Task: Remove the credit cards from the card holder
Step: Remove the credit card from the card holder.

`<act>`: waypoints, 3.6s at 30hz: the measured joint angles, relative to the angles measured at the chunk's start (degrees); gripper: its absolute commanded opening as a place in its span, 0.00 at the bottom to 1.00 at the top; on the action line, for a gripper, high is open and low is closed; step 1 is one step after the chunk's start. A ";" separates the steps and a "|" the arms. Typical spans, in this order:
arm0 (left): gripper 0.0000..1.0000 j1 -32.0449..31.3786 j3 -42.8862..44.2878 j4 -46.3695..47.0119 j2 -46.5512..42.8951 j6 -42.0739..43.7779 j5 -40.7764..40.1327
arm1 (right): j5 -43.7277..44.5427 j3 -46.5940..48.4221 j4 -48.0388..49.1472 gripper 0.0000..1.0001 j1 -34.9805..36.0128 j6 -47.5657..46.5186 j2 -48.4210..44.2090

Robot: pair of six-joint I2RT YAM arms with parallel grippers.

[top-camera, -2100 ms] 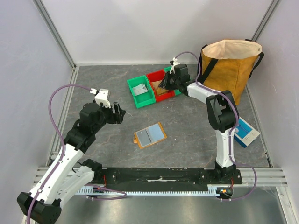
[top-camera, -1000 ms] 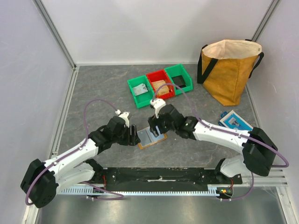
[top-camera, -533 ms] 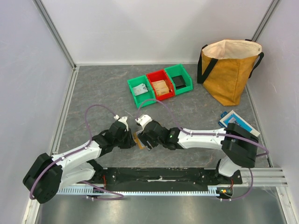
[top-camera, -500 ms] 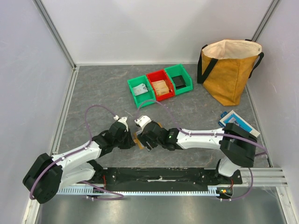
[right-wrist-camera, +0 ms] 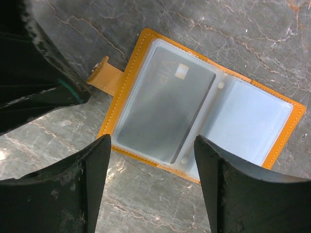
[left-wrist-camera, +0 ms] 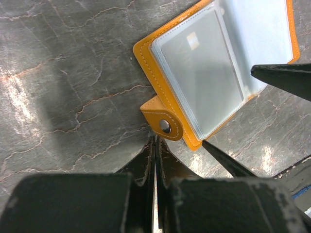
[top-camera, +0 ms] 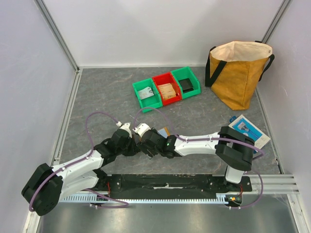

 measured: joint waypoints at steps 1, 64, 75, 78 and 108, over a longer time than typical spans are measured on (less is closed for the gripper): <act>0.02 0.00 -0.04 0.11 0.00 0.00 0.00 | 0.20 0.11 0.00 0.75 0.00 -0.02 0.50; 0.02 0.00 4.92 3.85 4.02 -1.73 -4.85 | 4.55 -1.05 2.21 0.56 -6.38 1.40 0.76; 0.02 0.00 3.78 -1.92 -0.63 -1.38 -3.87 | 7.61 -4.39 -2.14 0.55 -15.06 0.07 -5.09; 0.02 0.00 3.26 -3.26 -0.79 -1.38 -3.93 | 7.82 -4.37 -2.43 0.53 -17.22 0.07 -6.62; 0.17 -0.61 14.95 -4.74 -2.84 -1.57 2.93 | -36.28 -7.82 20.96 0.41 -20.61 14.25 1.36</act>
